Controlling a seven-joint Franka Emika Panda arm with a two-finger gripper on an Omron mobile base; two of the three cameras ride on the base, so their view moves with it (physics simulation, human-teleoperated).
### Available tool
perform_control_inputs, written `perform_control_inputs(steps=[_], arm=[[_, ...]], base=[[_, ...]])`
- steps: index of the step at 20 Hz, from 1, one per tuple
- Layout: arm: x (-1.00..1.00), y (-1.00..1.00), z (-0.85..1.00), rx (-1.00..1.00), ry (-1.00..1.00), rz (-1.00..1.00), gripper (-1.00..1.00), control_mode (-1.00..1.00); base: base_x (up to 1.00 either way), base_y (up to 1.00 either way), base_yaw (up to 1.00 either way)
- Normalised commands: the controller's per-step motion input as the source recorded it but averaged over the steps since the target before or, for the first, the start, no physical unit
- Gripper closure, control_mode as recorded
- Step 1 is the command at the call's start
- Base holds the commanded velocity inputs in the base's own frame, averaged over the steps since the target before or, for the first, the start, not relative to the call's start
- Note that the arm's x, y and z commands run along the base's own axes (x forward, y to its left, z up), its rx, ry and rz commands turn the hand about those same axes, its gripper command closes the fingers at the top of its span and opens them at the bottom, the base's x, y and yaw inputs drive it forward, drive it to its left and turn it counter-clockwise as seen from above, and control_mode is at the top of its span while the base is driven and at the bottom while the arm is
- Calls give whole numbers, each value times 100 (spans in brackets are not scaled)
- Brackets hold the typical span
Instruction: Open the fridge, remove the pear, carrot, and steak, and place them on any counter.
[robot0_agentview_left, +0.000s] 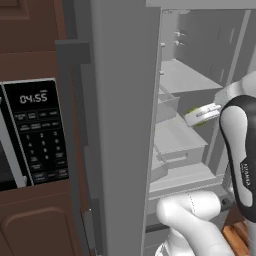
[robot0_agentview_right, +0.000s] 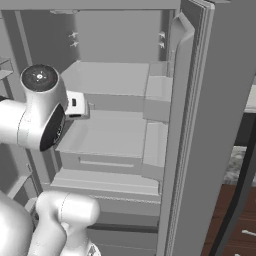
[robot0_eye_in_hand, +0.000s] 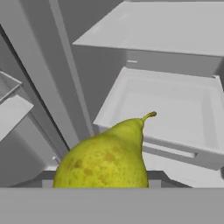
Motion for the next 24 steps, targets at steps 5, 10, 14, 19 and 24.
perform_control_inputs(steps=[5, 10, 14, 19, 24], arm=[[-21, -8, 0, 1, 0, 0, 100, 100], [0, 0, 0, 0, 0, 0, 100, 100], [0, 0, 0, 0, 0, 0, 100, 100], [0, 0, 0, 0, 0, 0, 100, 100], [0, 0, 0, 0, 0, 0, 100, 100]], base=[[-10, -5, 0], [-81, -23, 0], [-66, -24, 0], [-50, -49, 0], [-32, -97, -3]])
